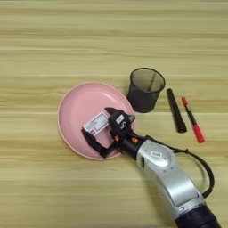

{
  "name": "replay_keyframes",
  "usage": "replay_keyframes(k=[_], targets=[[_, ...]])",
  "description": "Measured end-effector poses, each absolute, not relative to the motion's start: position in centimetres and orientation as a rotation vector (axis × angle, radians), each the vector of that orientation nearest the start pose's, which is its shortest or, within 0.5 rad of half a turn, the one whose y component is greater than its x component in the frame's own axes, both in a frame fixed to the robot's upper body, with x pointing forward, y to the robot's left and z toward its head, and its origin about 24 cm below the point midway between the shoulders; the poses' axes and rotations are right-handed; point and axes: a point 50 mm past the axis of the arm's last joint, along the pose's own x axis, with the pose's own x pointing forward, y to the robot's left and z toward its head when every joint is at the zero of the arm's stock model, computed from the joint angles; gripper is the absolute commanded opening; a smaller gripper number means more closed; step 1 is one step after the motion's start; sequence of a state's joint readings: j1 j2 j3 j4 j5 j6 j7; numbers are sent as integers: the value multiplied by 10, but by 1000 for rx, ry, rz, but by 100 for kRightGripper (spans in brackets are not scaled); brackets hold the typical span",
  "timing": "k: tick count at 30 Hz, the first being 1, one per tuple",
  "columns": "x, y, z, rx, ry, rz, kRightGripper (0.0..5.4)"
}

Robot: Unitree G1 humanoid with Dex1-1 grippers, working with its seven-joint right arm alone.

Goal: Move the objects on the table

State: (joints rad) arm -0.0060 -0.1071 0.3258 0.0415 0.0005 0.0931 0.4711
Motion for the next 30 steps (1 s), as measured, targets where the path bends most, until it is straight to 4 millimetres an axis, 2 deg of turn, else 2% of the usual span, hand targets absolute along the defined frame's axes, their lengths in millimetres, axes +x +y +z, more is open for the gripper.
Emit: replay_keyframes(k=[13, 25, 30], targets=[[227, -72, 16, -99, 170, 793, 538], [228, -74, 15, -99, 174, 798, 408], [228, -74, 15, -99, 174, 799, 402]])
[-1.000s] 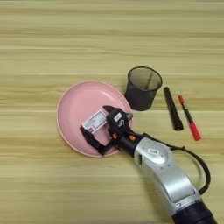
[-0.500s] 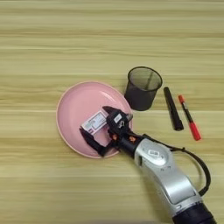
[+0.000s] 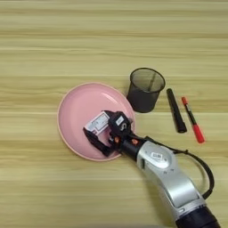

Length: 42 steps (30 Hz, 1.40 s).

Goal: Move the objects on the table

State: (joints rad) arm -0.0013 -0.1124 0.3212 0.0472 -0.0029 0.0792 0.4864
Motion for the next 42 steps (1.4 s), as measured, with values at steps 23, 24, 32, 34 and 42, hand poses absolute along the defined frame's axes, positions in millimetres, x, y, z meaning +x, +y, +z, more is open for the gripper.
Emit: replay_keyframes(k=[23, 24, 32, 34, 42], targets=[[230, -77, 26, -49, 118, 772, 402], [230, -77, 26, -48, 117, 772, 402], [231, -76, 33, -44, 87, 776, 402], [231, -77, 39, -43, 59, 774, 402], [231, -86, 46, -45, 31, 749, 402]])
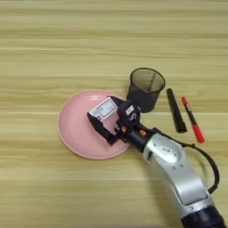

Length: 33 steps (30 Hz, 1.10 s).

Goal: Move the objects on the table

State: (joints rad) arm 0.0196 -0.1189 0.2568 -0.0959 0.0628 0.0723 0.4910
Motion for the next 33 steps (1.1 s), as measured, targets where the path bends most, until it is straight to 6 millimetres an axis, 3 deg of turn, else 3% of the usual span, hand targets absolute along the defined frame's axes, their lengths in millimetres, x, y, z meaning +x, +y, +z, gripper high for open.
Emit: replay_keyframes(k=[12, 19, 28, 33], targets=[[226, -114, 49, -58, 28, 661, 402], [226, -129, 41, -61, 66, 600, 402], [230, -163, 31, -62, 115, 453, 402], [230, -168, 28, -61, 123, 432, 402]])
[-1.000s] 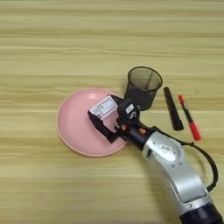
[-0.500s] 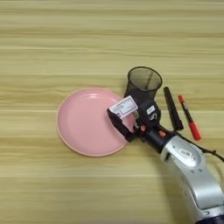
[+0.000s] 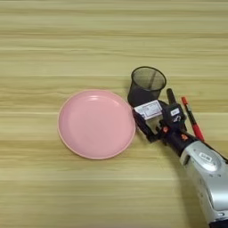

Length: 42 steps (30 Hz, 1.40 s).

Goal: Move the objects on the table

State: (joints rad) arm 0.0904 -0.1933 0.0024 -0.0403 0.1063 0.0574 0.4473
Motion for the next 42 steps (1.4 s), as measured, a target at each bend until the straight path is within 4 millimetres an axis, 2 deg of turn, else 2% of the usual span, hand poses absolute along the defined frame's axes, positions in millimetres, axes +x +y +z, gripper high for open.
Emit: replay_keyframes(k=[6, 15, 24, 30, 34, 42], targets=[[229, -175, 23, -58, 143, 402, 402], [232, -208, 16, -51, 169, 266, 402], [243, -240, 25, -44, 125, 117, 402], [246, -249, 28, -45, 117, 88, 402], [251, -266, 36, -53, 84, 23, 402], [256, -281, 24, -44, 130, -38, 402]])
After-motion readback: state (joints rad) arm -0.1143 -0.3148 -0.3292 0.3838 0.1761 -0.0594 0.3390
